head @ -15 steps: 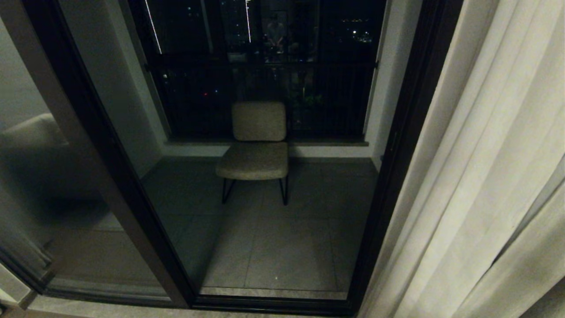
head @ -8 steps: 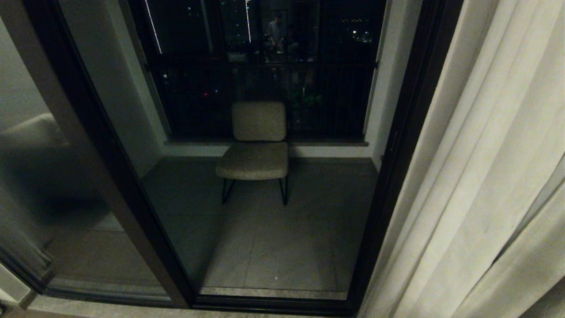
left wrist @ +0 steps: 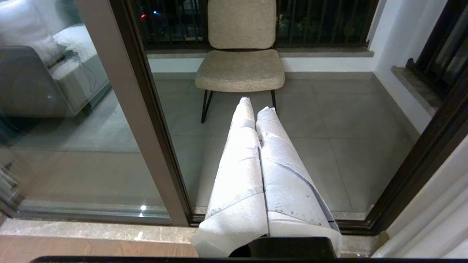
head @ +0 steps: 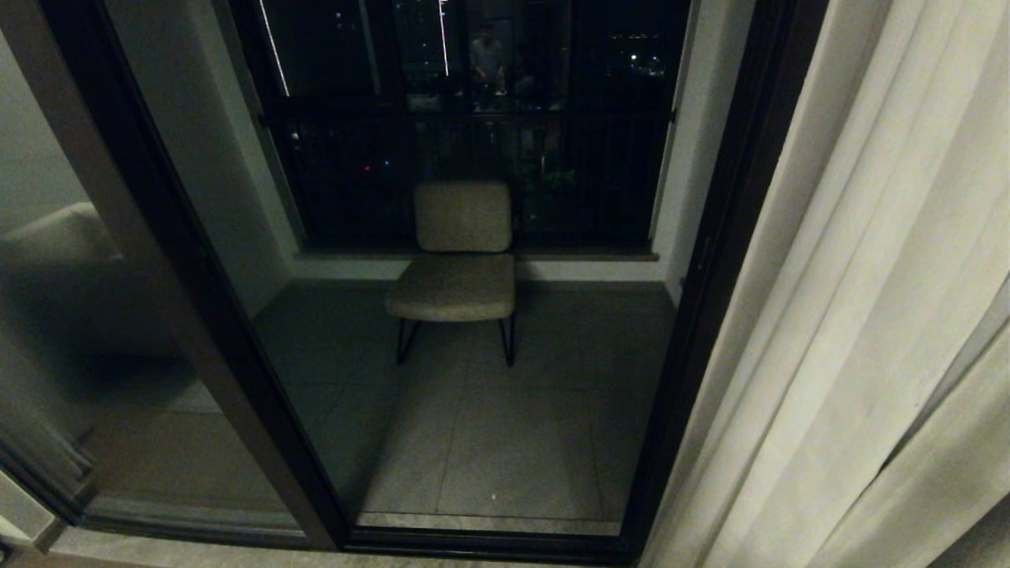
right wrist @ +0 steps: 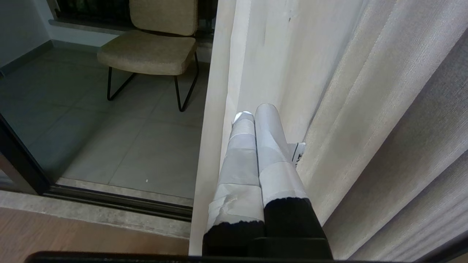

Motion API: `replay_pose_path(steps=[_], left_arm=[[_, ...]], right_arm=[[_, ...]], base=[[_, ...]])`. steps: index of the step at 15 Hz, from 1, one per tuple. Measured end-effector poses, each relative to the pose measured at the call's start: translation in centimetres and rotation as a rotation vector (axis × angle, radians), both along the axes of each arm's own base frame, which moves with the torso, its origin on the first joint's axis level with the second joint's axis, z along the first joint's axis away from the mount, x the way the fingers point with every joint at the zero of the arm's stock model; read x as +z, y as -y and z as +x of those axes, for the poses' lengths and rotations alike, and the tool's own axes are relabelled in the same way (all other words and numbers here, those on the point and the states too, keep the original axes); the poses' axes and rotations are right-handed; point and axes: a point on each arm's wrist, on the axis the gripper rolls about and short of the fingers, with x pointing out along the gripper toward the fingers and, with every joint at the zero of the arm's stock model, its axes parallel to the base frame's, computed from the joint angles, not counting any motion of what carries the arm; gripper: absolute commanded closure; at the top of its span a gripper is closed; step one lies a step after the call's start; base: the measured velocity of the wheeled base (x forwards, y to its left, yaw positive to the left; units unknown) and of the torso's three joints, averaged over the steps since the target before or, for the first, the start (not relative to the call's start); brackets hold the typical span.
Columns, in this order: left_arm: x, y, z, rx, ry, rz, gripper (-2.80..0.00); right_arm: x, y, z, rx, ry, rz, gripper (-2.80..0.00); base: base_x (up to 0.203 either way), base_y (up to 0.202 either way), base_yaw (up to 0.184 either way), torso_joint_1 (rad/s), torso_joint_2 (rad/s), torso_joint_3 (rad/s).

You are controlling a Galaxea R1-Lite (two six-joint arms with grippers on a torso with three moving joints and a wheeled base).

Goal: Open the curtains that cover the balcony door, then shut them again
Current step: Pull the inner curtains open on both sides

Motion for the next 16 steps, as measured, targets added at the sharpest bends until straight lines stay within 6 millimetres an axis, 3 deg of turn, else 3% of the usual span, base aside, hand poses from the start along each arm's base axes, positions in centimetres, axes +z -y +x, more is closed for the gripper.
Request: replay_pose_path(steps=[16], left_arm=[[0.0, 0.0, 0.0, 0.001, 0.0, 0.0, 0.0]], right_arm=[[0.0, 0.0, 0.0, 0.0, 0.0, 0.0, 0.0]], base=[[0.0, 0.0, 0.0, 0.0, 0.0, 0.0]])
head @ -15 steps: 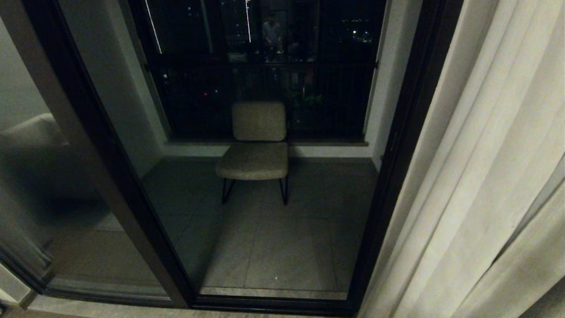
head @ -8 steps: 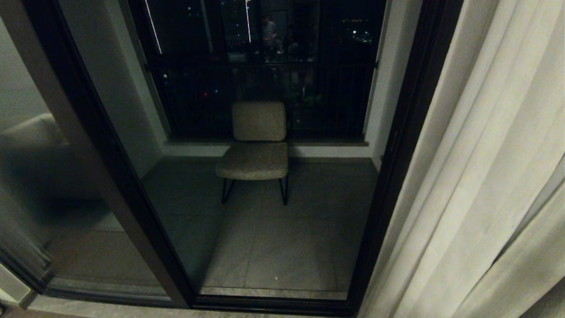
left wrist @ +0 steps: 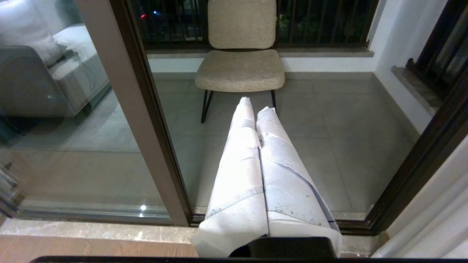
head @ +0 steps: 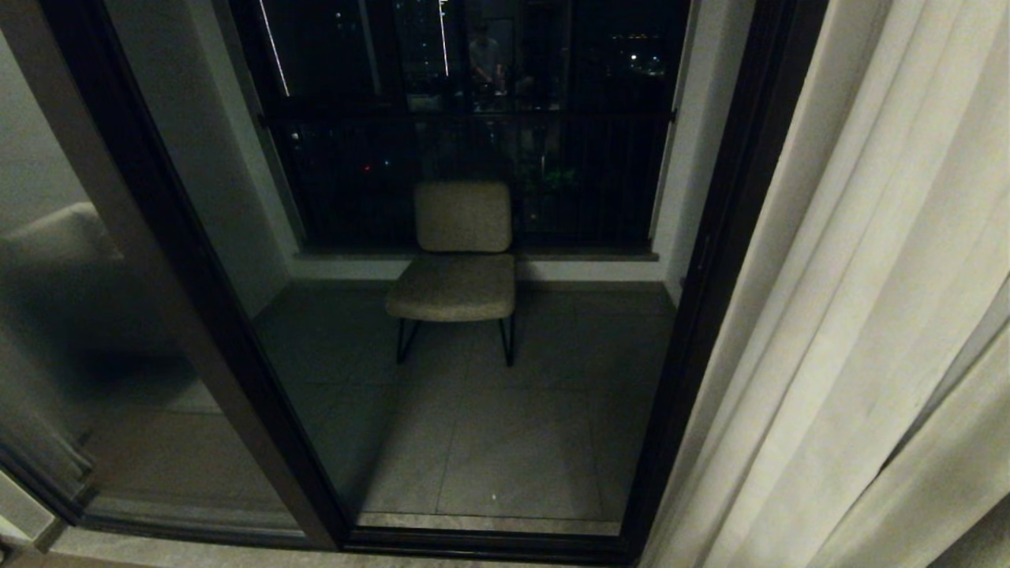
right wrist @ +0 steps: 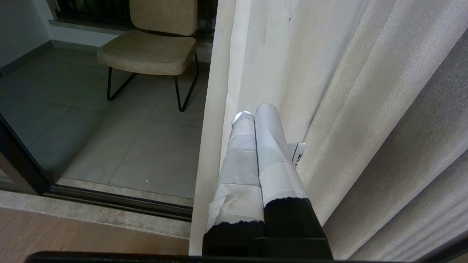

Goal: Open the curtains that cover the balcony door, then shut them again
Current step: Pull the inner curtains open on both sides, then close the inner curtains on both sides

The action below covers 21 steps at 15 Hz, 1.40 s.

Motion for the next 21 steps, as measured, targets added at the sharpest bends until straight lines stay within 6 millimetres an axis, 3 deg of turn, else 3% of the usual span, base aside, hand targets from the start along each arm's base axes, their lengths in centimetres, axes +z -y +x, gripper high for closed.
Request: replay_pose_path(steps=[12, 15, 18, 19, 21], left_arm=[[0.0, 0.0, 0.0, 0.0, 0.0, 0.0, 0.0], [0.0, 0.0, 0.0, 0.0, 0.0, 0.001, 0.0], [0.0, 0.0, 0.0, -0.001, 0.0, 0.001, 0.0], [0.0, 0.0, 0.0, -0.001, 0.0, 0.001, 0.0], [0.0, 0.0, 0.0, -0.001, 0.0, 0.001, 0.0]], right_arm=[[0.4, 0.0, 0.2, 0.0, -0.013, -0.003, 0.0], [3.4, -0.2, 0.4, 0.072, 0.038, 0.003, 0.0], [8.1, -0.3, 1.4, 0.125, 0.1, 0.001, 0.0], [9.9, -0.3, 1.8, 0.13, 0.128, 0.0, -2.8], [13.4, -0.3, 2.8, 0.135, 0.159, 0.014, -2.8]], base=[[0.0, 0.0, 0.0, 0.0, 0.0, 0.0], [0.0, 0.0, 0.0, 0.0, 0.0, 0.0], [0.0, 0.0, 0.0, 0.0, 0.0, 0.0], [0.0, 0.0, 0.0, 0.0, 0.0, 0.0], [0.0, 0.0, 0.0, 0.0, 0.0, 0.0]])
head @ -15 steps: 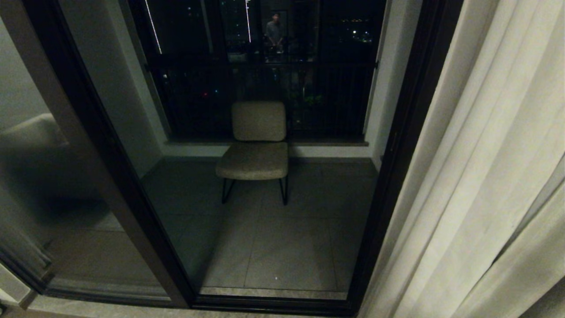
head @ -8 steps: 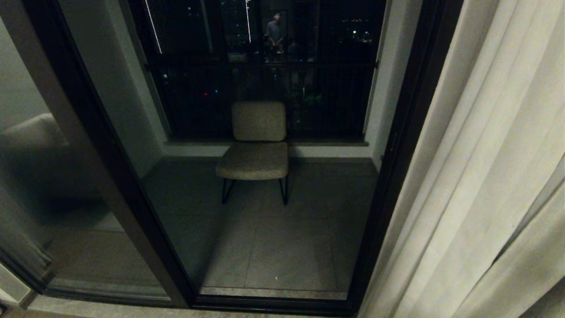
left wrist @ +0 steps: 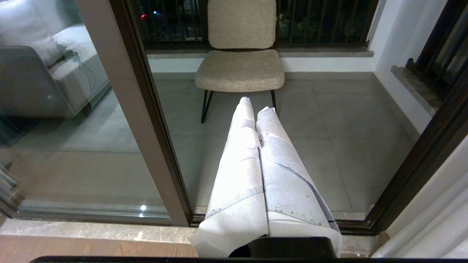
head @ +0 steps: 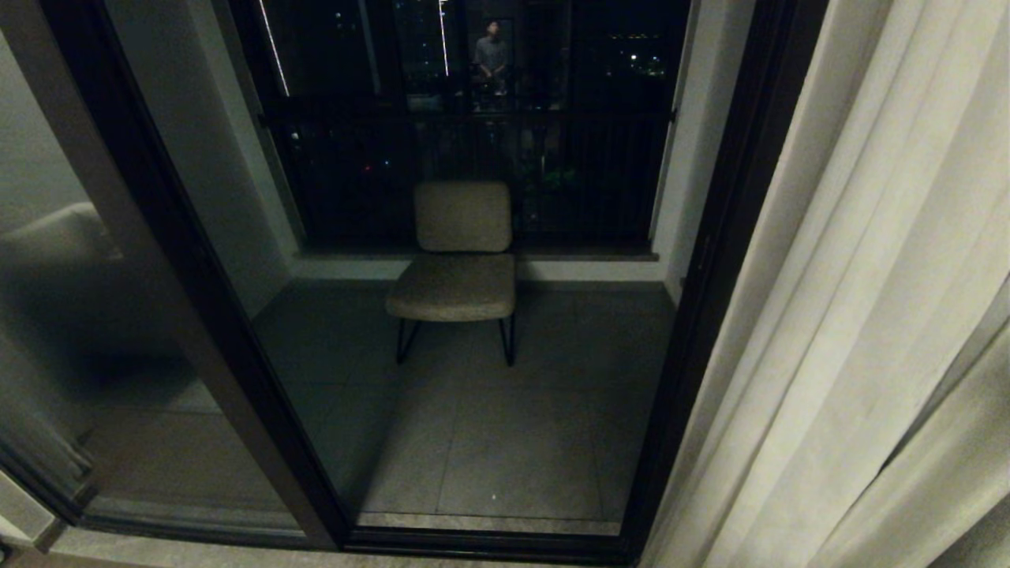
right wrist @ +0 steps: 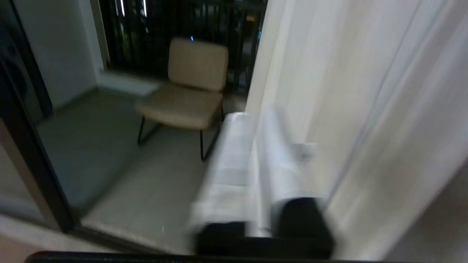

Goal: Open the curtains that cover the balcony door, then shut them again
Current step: Close the inner curtains on both sides

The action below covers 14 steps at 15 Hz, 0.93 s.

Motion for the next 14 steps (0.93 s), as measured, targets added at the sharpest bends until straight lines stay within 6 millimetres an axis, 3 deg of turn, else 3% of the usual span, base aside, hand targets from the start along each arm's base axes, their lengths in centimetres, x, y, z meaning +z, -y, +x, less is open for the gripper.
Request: replay_pose_path(steps=[5, 10, 14], left_arm=[[0.0, 0.0, 0.0, 0.0, 0.0, 0.0, 0.0], [0.0, 0.0, 0.0, 0.0, 0.0, 0.0, 0.0], [0.0, 0.0, 0.0, 0.0, 0.0, 0.0, 0.0]], right_arm=[[6.0, 0.0, 2.7, -0.002, 0.033, 0.017, -2.8], [10.2, 0.2, 5.9, -0.029, 0.107, 0.022, -2.8], [12.7, 0.5, 9.8, -0.043, 0.133, 0.019, -2.8]], base=[[0.0, 0.0, 0.0, 0.0, 0.0, 0.0], [0.0, 0.0, 0.0, 0.0, 0.0, 0.0], [0.0, 0.0, 0.0, 0.0, 0.0, 0.0]])
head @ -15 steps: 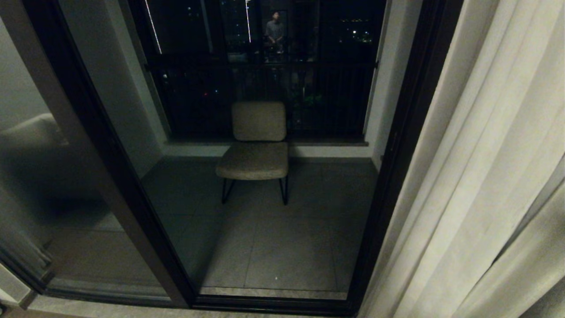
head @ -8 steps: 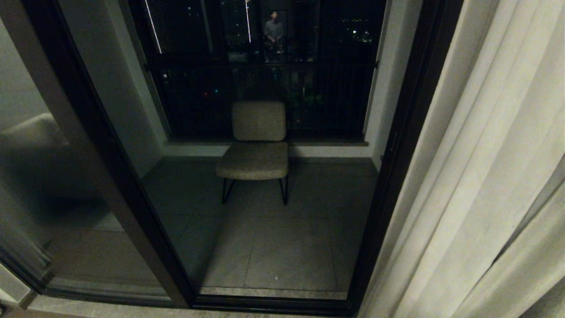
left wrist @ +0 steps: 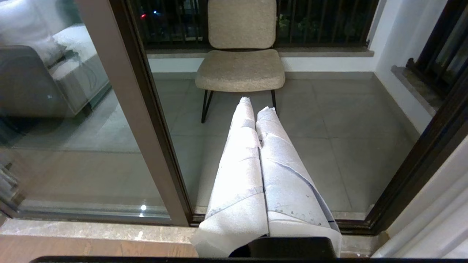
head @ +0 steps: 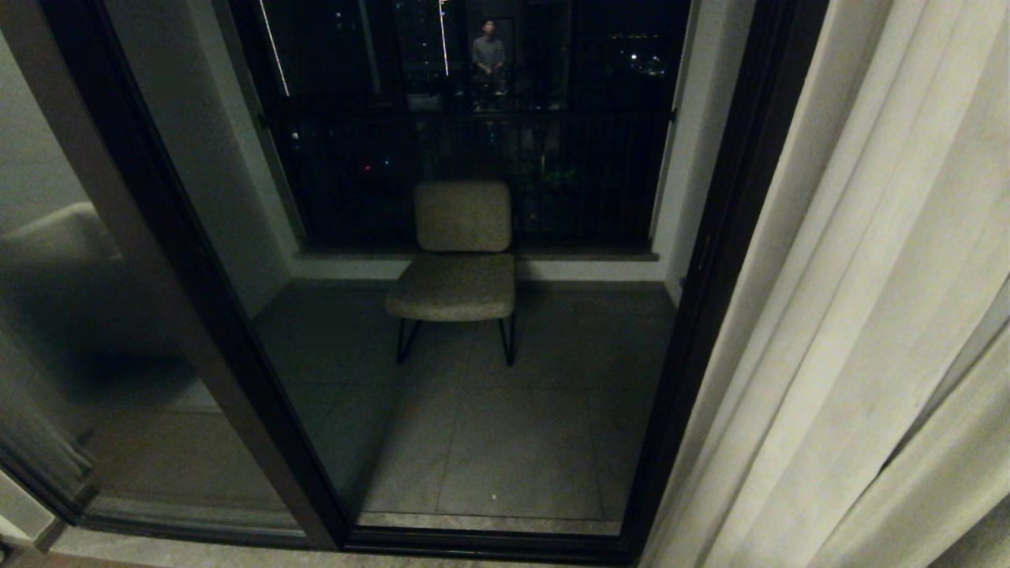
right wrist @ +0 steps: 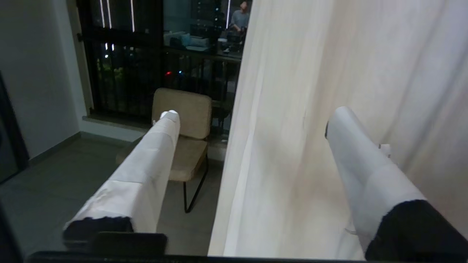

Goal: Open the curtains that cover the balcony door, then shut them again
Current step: Close the inner curtains on both sides

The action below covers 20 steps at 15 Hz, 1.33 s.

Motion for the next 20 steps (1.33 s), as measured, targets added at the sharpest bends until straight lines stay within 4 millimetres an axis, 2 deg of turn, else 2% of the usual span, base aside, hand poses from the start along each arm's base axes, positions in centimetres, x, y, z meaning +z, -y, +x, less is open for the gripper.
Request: replay_pose_path(steps=[7, 11, 15, 20], left_arm=[[0.0, 0.0, 0.0, 0.0, 0.0, -0.001, 0.0], [0.0, 0.0, 0.0, 0.0, 0.0, -0.001, 0.0], [0.0, 0.0, 0.0, 0.0, 0.0, 0.0, 0.0], [0.0, 0.0, 0.0, 0.0, 0.0, 0.0, 0.0]], right_arm=[[2.1, 0.5, 8.4, -0.014, 0.058, 0.003, -2.8], [2.6, 1.1, 12.3, -0.049, 0.052, 0.01, -2.8], [2.9, 2.1, 15.1, -0.085, 0.047, 0.011, -2.8], [2.8, 2.6, 17.1, -0.095, 0.042, 0.01, -2.8]], base=[[0.0, 0.0, 0.0, 0.0, 0.0, 0.0], [0.0, 0.0, 0.0, 0.0, 0.0, 0.0], [0.0, 0.0, 0.0, 0.0, 0.0, 0.0], [0.0, 0.0, 0.0, 0.0, 0.0, 0.0]])
